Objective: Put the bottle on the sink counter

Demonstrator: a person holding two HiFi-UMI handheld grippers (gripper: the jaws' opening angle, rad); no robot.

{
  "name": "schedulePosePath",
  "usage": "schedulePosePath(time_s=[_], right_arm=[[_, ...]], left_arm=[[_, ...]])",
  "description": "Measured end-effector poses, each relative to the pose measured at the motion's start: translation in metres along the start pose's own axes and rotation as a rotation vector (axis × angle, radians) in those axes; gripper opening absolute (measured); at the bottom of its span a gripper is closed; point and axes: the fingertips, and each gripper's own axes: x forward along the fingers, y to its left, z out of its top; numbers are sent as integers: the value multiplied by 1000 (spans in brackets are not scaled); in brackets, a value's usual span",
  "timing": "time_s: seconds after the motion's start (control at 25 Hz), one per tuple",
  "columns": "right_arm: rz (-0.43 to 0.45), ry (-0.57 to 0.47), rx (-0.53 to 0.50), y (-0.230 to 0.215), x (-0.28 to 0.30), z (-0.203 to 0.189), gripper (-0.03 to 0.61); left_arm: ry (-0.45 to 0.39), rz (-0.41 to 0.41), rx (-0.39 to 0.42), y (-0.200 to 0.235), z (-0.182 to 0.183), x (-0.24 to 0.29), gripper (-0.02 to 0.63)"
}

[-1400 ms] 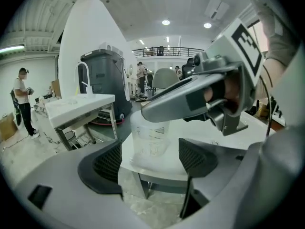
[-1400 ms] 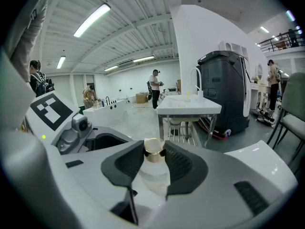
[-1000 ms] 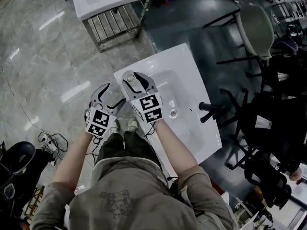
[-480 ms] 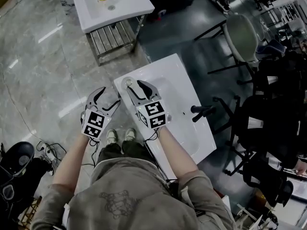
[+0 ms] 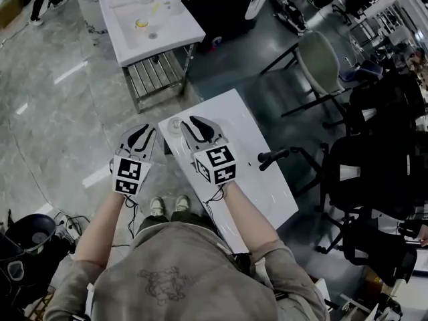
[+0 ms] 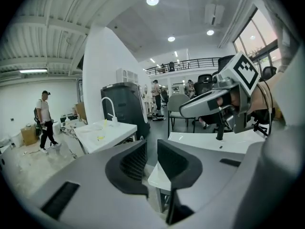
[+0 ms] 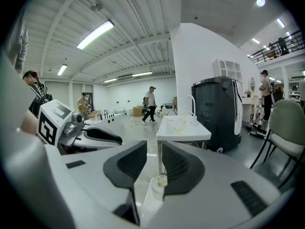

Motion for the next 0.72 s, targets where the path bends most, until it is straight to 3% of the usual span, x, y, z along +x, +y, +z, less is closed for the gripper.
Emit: schedulePosePath(time_s=[0.2,0.56,0.72], right_arm=[[1,-82,-29,8,-23,42,87],[15,-251,-39,23,-91,119,75],[-22,-284,-106,29,-123,142,54]], left_arm=[[-26,17,26,4,34,-15,38],[-126,44,49,2,107,-52,28],[-199,78,71,2,143,-78,26]])
